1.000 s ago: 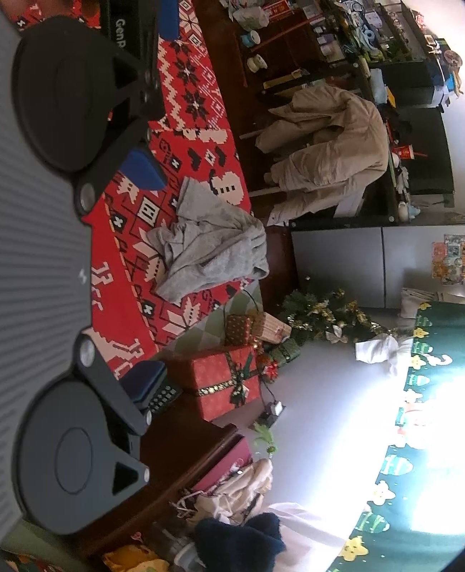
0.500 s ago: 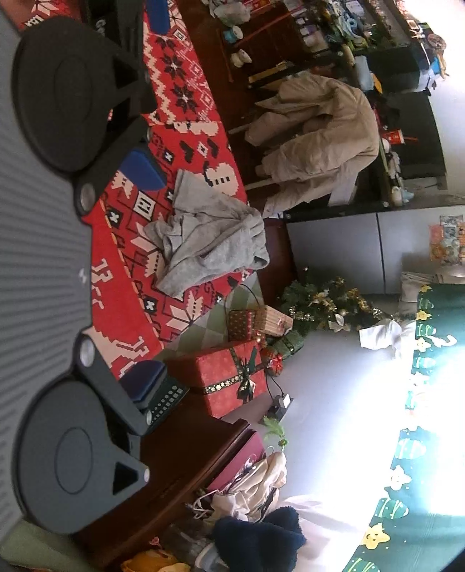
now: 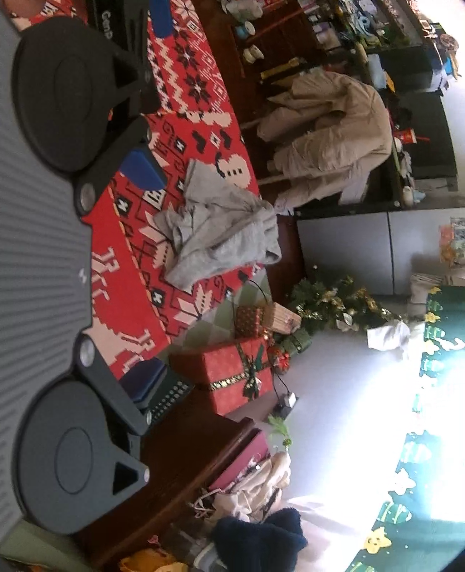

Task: Fold clothes
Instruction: 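Move both grippers toward the crumpled grey shirt on the bed, then grasp the grey shirt with the left gripper and lift it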

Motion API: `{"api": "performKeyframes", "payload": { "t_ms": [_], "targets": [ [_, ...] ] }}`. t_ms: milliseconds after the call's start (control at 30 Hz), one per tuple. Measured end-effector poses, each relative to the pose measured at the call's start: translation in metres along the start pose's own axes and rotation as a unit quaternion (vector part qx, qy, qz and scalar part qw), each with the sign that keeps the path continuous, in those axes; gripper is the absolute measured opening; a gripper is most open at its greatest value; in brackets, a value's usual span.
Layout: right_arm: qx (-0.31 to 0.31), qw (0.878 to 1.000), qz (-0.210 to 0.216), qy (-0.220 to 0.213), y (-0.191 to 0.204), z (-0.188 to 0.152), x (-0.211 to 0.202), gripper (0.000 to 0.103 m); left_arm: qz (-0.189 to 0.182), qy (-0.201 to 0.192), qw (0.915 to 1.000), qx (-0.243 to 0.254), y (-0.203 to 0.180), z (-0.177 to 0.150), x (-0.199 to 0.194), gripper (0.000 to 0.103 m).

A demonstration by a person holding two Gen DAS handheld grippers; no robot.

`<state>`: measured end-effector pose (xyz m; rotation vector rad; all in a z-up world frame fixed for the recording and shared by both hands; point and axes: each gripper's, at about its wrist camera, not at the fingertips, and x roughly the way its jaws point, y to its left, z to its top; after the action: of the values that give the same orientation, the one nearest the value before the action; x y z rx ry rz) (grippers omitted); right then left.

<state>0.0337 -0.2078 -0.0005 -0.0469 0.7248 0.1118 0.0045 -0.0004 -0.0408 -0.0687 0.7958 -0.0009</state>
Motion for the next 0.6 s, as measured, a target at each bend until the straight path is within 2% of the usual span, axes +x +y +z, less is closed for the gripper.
{"api": "performKeyframes", "payload": {
  "t_ms": [133,200,267,300,400,600],
  "targets": [
    [0.012,1.0,0.015,0.004,-0.009,-0.002,0.01,0.102,-0.005,0.004,0.9999,-0.008,0.006,0.0,0.011,0.099],
    [0.016,1.0,0.002,0.015,-0.011,-0.003,0.018,0.102,0.0,0.002,1.0,-0.005,0.008,0.0,0.018,0.099],
    [0.014,1.0,-0.015,0.013,-0.013,-0.008,0.026,0.102,0.01,0.0,0.9999,0.006,0.007,0.0,0.025,0.099],
    [0.012,1.0,-0.011,0.008,-0.014,-0.011,0.031,0.102,0.009,-0.003,0.9999,0.012,0.008,0.0,0.029,0.099],
    [0.009,1.0,0.021,-0.001,-0.021,-0.018,0.044,0.102,0.001,-0.009,0.9997,0.024,0.009,0.002,0.043,0.099],
    [-0.018,0.999,0.025,-0.01,-0.022,-0.02,0.078,0.102,-0.035,-0.011,0.9984,0.043,0.013,0.01,0.078,0.098]
  ]
}}
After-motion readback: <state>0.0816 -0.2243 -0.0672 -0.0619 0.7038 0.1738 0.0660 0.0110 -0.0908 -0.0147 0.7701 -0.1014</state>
